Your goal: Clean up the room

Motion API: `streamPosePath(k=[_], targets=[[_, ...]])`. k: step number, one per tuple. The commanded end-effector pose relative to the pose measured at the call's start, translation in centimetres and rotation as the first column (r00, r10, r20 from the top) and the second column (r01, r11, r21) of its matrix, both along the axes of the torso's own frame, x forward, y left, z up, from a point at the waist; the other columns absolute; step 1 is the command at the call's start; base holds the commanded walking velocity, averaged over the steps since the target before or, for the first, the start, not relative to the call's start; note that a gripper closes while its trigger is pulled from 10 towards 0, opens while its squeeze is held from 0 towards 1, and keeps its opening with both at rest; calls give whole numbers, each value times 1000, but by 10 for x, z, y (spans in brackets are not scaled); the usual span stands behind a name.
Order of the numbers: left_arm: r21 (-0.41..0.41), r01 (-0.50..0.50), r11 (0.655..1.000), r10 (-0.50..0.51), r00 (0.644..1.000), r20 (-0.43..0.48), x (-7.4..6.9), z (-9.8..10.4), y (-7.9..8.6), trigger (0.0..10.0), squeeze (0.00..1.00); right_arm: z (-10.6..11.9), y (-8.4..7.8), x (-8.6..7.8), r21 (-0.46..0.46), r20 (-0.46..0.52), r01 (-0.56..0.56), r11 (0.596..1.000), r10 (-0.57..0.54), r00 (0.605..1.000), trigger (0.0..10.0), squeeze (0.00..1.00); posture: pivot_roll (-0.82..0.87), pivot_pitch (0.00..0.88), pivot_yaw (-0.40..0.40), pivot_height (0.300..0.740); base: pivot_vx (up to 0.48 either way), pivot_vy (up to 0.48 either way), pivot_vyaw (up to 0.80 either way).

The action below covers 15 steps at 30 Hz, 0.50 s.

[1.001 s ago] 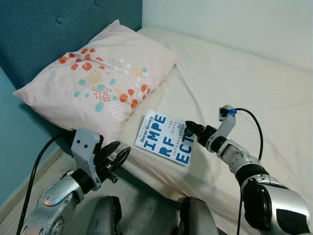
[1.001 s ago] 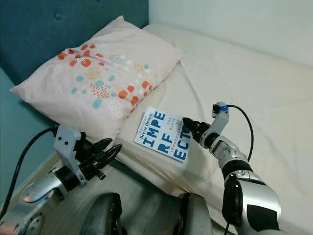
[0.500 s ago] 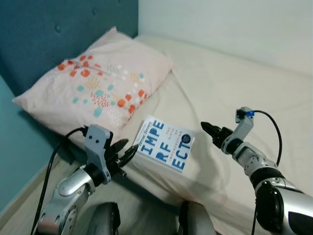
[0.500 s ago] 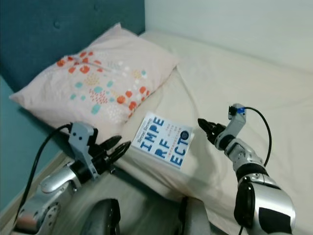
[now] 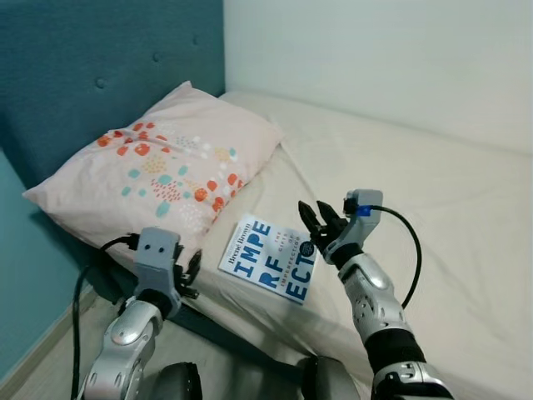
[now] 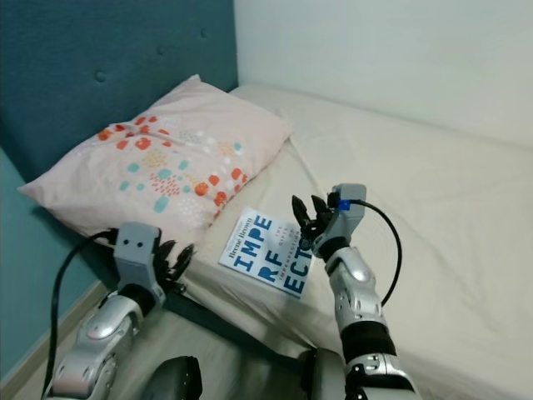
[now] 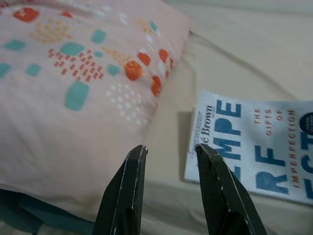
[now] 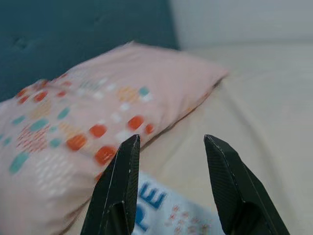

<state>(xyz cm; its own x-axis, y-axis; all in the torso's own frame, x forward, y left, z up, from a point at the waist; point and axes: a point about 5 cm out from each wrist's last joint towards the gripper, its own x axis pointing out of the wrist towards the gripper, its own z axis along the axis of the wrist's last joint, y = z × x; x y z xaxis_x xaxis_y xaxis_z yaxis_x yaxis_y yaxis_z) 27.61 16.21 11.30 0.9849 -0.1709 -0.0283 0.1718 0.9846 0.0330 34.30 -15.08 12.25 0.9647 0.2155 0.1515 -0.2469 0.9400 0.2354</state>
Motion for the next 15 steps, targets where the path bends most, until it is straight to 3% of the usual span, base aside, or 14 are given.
streamPosePath(k=[1,8,15], targets=[[18,-14,1000,15,1000,-13,0,-6,0,10000,0,-11,-5,-7,-20,-22,41,999,-41,999,10000,0,78,18,-91,603,0,0,0],[33,-110,993,111,993,-30,4,-12,6,10000,0,-24,5,-22,-137,-53,20,990,-28,998,10000,0,76,7,-91,633,0,0,0],[20,-116,993,117,993,-29,3,-11,6,10000,0,-35,5,-32,-156,-94,47,987,-62,994,10000,0,80,0,-100,653,0,0,0]])
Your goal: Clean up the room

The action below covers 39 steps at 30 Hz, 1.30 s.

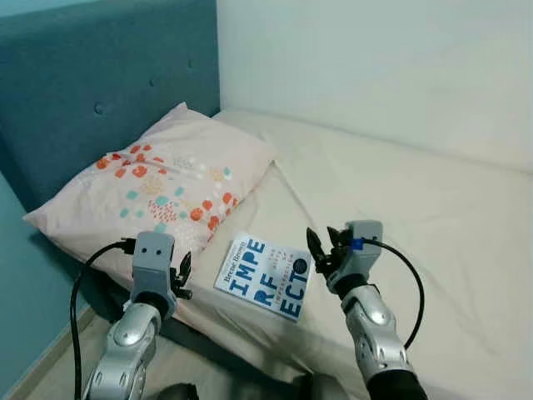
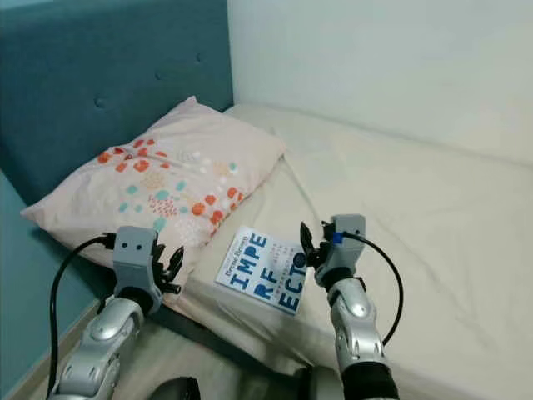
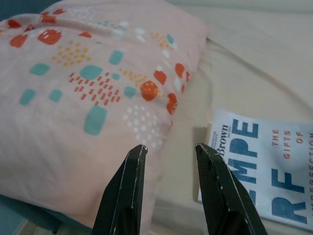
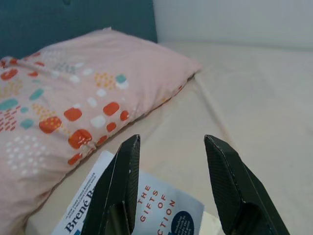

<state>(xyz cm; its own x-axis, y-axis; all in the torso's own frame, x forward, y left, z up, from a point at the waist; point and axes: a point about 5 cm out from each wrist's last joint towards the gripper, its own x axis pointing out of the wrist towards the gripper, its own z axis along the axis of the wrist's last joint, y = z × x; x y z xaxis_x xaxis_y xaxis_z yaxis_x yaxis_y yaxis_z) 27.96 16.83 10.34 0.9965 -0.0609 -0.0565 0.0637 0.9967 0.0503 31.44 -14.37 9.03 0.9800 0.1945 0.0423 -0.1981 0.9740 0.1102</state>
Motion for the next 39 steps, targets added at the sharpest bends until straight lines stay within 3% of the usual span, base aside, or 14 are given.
streamPosePath(k=[1,27,34,39], targets=[[-3,-7,1000,7,1000,-4,-1,-2,-1,10000,0,-2,-3,-3,-6,-17,20,1000,-20,1000,10000,0,80,0,-100,653,0,0,0],[-17,-20,1000,20,1000,15,2,-1,-1,10000,0,-12,7,-19,-6,-64,39,999,-39,997,10000,0,86,0,-113,738,0,0,0],[-27,-30,999,29,999,-22,-1,-14,-2,10000,0,-35,10,-26,-38,-168,18,999,-24,986,10000,0,93,0,-117,740,0,0,0],[-27,-34,999,33,999,-18,-2,-16,-4,10000,0,-38,12,-29,-36,-170,13,999,-19,985,10000,0,96,0,-120,740,0,0,0]])
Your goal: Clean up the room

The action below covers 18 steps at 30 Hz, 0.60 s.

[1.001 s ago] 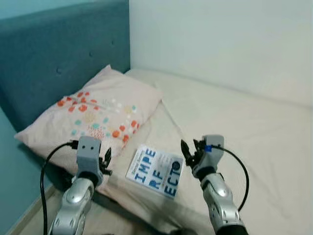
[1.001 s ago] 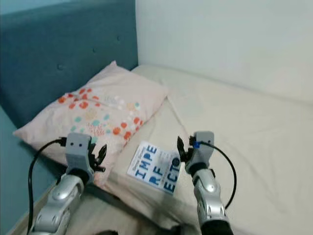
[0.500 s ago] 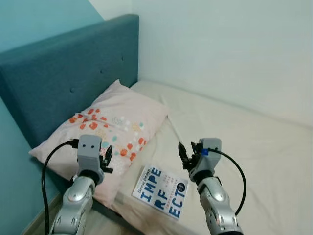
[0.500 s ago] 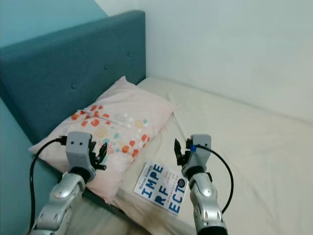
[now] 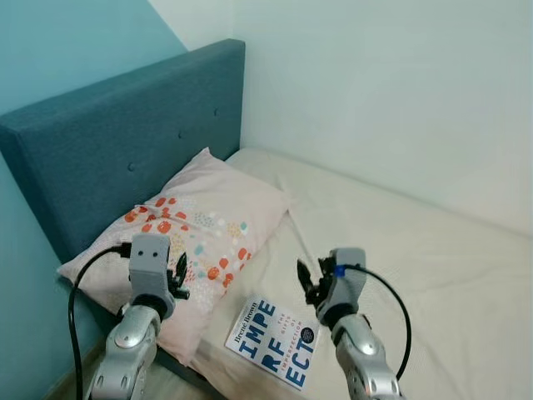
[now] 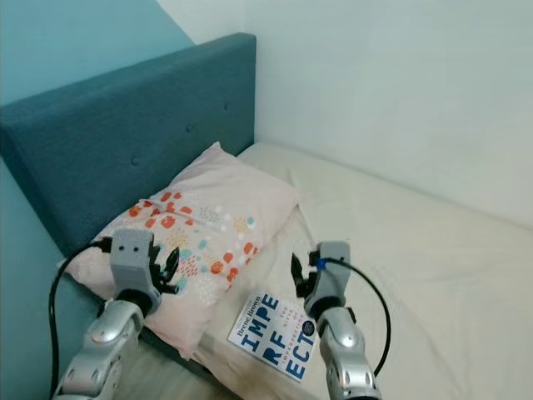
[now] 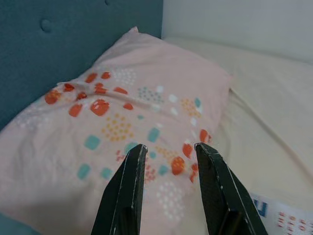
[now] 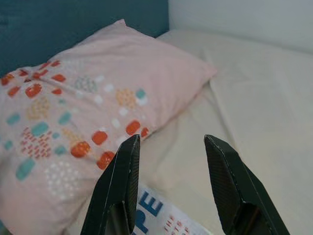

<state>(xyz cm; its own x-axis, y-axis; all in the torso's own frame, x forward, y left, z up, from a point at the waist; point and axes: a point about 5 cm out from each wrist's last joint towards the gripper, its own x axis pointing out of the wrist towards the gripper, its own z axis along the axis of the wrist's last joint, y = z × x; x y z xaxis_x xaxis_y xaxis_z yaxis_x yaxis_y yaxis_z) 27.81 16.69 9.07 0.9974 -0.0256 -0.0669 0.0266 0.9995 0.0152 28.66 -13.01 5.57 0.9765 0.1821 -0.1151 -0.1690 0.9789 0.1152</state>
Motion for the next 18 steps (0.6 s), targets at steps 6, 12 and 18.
streamPosePath(k=[6,12,18], targets=[[9,20,1000,-20,1000,-1,0,-5,-7,10000,0,-3,2,-1,-19,-12,5,1000,-5,1000,10000,0,94,0,-118,740,0,0,0],[18,24,1000,-24,1000,5,1,-5,-6,10000,0,-6,0,-2,-29,-26,10,1000,-10,1000,10000,0,98,0,-120,740,0,0,-247],[26,28,999,-29,1000,10,2,-3,-5,10000,0,-6,1,-1,-7,-38,7,1000,-8,999,10000,0,105,0,-127,740,0,0,-800]])
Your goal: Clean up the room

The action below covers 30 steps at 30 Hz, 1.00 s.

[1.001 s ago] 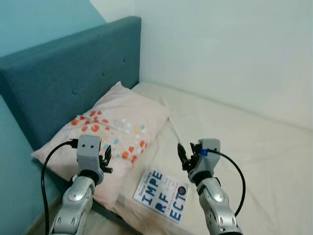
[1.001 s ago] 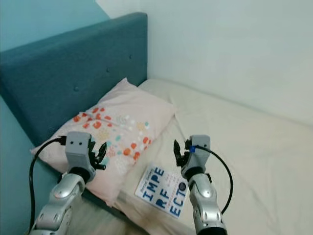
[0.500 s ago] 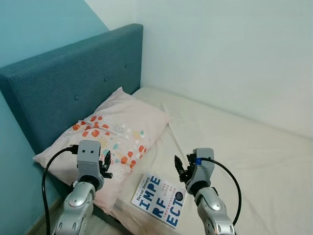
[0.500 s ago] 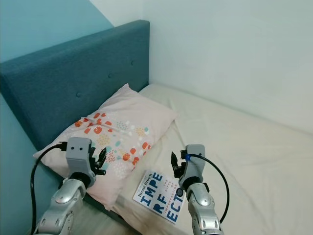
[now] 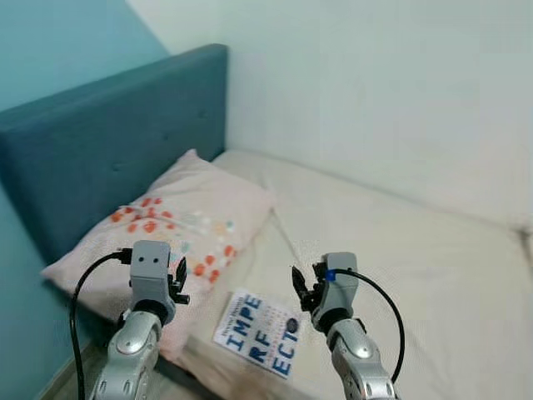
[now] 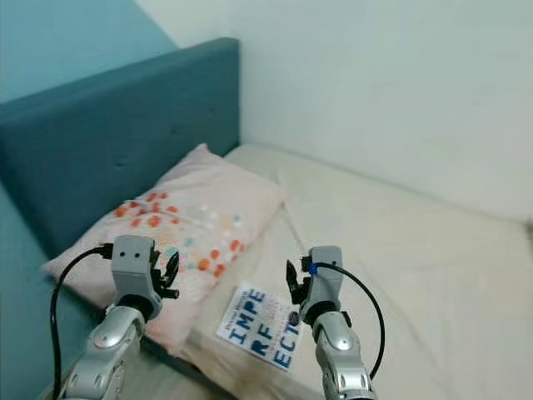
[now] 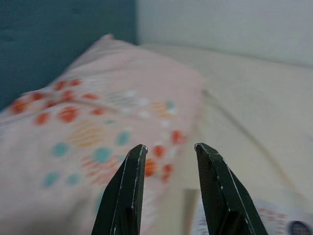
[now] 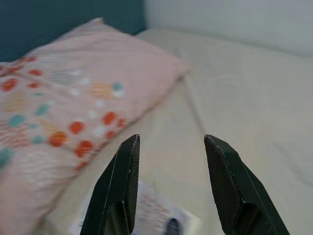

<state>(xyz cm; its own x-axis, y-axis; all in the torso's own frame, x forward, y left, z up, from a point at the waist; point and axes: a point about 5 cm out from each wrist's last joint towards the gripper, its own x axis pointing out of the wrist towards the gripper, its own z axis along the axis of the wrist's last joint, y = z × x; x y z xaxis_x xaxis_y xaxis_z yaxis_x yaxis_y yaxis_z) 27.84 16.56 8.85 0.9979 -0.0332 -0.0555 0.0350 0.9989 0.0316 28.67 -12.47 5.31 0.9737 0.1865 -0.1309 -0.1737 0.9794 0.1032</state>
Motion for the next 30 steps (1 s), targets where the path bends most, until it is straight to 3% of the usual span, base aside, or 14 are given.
streamPosePath(k=[1,15,22,30], targets=[[10,20,1000,-20,1000,-2,2,0,-4,10000,0,-4,-5,-1,8,-24,14,1000,-14,1000,10000,0,105,0,-127,740,0,0,-800],[-2,13,1000,-13,1000,9,5,4,-3,10000,0,3,1,5,29,-23,-10,1000,11,1000,10000,0,95,0,-114,740,0,0,-800],[-54,-45,998,46,999,15,4,6,2,10000,0,5,-2,8,24,-16,-13,1000,13,1000,10000,0,91,0,-116,740,0,0,0],[-36,-2,999,2,1000,10,3,7,-1,10000,0,7,-3,10,32,-16,-18,999,19,1000,10000,0,89,0,-118,740,0,0,0]])
